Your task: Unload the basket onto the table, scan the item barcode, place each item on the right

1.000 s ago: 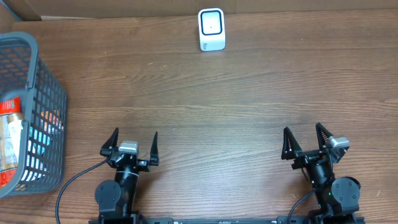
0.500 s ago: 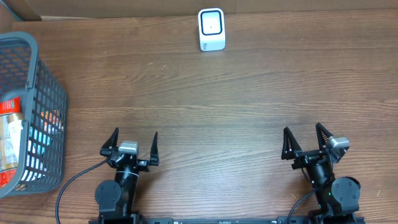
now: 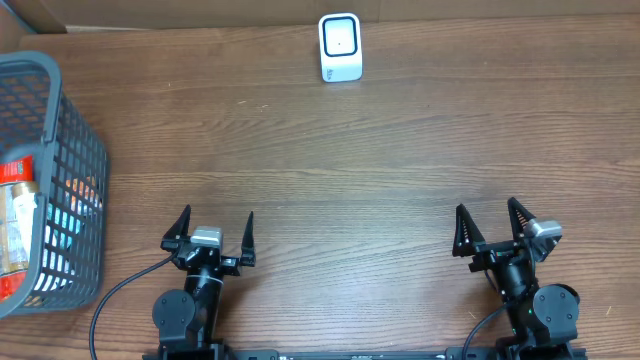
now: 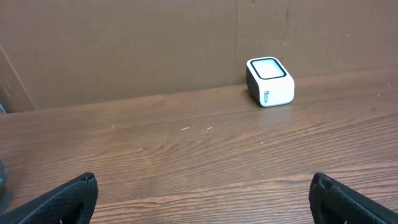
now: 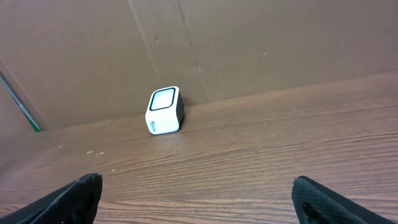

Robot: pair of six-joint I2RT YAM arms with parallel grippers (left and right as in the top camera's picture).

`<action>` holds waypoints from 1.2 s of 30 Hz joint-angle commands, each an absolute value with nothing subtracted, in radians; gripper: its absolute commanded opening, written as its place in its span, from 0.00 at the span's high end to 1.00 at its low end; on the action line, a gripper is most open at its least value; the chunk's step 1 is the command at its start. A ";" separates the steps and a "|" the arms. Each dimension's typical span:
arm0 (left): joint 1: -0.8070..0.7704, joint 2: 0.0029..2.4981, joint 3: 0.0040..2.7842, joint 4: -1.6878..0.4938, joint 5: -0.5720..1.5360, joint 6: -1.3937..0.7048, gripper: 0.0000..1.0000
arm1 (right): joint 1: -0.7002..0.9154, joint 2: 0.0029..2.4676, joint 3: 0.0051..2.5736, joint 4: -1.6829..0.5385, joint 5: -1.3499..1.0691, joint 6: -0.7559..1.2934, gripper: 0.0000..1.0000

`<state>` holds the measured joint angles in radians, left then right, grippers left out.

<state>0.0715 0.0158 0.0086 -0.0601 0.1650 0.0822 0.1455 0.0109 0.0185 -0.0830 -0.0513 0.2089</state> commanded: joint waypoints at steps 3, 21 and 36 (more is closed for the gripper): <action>0.065 0.009 0.005 -0.060 0.176 0.090 0.00 | 0.150 0.003 0.008 -0.081 -0.045 0.208 0.00; 0.065 0.011 0.029 -0.055 0.177 0.065 0.00 | 0.150 0.003 0.008 -0.080 -0.045 0.208 0.00; 0.065 0.415 0.517 -0.130 0.200 -0.038 0.00 | 0.150 0.003 0.008 -0.081 -0.045 0.208 0.00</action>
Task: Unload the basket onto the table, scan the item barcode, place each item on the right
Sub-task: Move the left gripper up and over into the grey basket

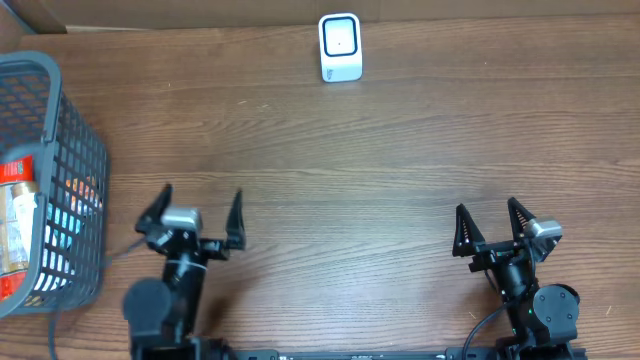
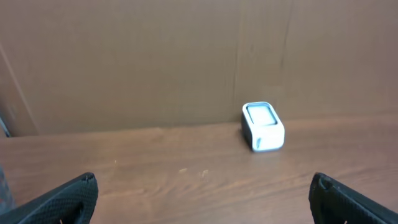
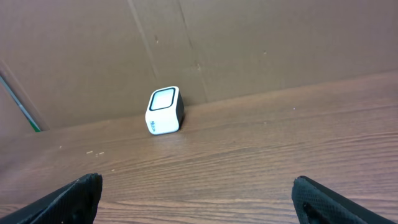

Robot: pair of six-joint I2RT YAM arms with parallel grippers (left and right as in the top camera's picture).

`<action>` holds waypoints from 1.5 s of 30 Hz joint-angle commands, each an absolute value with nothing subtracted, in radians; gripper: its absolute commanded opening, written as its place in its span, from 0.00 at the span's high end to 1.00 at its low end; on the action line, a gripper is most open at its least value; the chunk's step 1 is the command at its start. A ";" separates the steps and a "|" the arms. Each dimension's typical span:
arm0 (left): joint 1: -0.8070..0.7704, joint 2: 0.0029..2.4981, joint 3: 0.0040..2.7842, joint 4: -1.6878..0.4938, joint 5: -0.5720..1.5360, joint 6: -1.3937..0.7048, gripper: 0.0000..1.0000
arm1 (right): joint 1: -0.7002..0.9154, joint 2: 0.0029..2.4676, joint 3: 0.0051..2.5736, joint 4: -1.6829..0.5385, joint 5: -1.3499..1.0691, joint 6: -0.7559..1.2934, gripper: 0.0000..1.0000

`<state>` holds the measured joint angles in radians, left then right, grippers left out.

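Note:
The white barcode scanner [image 1: 340, 46] with a dark window stands at the table's far edge; it also shows in the left wrist view [image 2: 263, 126] and the right wrist view [image 3: 165, 111]. Packaged items [image 1: 20, 215] lie in a grey basket [image 1: 70, 150] at the left; their barcodes cannot be made out. My left gripper [image 1: 195, 212] is open and empty, to the right of the basket. My right gripper [image 1: 493, 228] stands open and empty at the near right. Both grippers' fingers are wide apart in the wrist views [image 2: 202, 199] [image 3: 198, 198].
A brown cardboard wall [image 3: 249, 43] stands behind the table's far edge. The wooden table top [image 1: 380, 160] spreads between the scanner and both arms. The left arm's cable [image 1: 60, 315] trails near the basket's front corner.
My left gripper has moved left toward the basket and a little farther from the near edge, with its camera tilted up. It stays open. The right arm has not moved.

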<state>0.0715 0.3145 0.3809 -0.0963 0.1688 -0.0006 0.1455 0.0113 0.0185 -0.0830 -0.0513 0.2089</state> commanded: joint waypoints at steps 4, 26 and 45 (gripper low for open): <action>0.065 0.610 0.755 -0.289 0.235 -0.038 0.00 | 0.150 0.003 0.008 -0.081 -0.045 0.208 0.00; 0.082 1.341 1.666 -0.970 0.194 -0.136 0.00 | 0.150 0.003 0.008 -0.081 -0.045 0.208 0.00; 0.638 1.350 1.924 -1.038 0.029 -0.410 0.00 | 0.150 0.003 0.008 -0.081 -0.045 0.208 0.00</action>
